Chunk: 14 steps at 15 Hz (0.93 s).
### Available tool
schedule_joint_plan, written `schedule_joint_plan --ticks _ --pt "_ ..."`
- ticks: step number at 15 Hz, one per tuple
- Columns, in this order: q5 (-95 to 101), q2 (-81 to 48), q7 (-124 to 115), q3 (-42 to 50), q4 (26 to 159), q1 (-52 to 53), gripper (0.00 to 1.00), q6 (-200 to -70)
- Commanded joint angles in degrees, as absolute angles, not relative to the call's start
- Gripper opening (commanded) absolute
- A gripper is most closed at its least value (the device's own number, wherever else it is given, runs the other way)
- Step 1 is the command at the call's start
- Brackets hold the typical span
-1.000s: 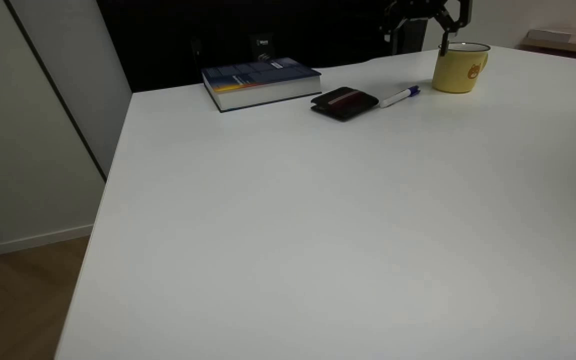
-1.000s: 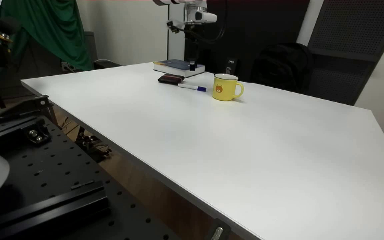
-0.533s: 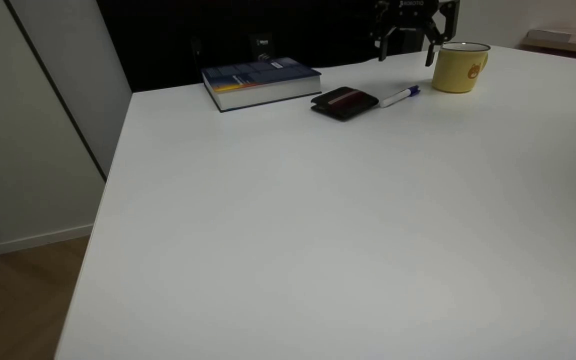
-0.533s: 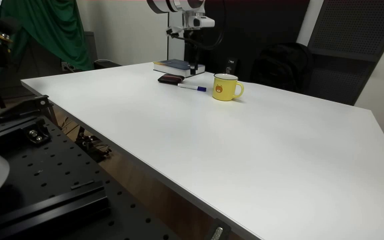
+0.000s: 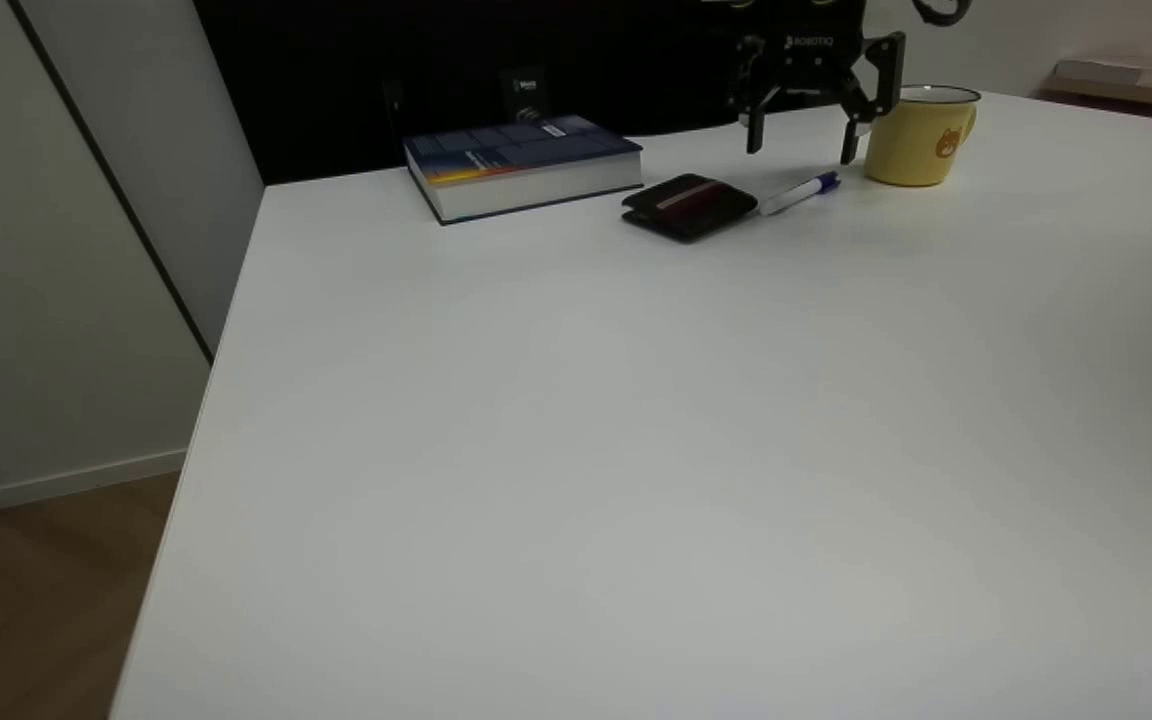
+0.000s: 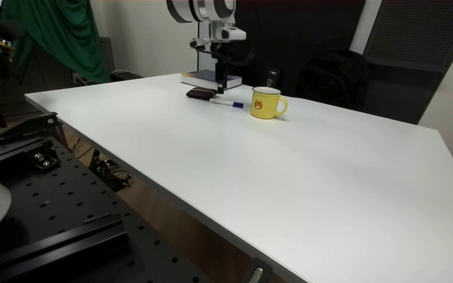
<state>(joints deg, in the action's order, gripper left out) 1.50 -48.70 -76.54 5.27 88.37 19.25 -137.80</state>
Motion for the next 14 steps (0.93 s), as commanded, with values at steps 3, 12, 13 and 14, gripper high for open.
schedule_joint_plan --ticks 3,12,13,14 --pt "1.24 -52.90 -78.76 4.96 84.76 19.46 1.00 -137.63" --pt "1.15 -54.64 -80.52 5.51 84.19 19.97 1.00 -139.19" --pt "1.10 -54.82 -81.17 5.56 84.27 20.06 1.00 -140.01" --pt "1.03 -55.03 -81.45 5.49 84.32 20.06 1.00 -140.89"
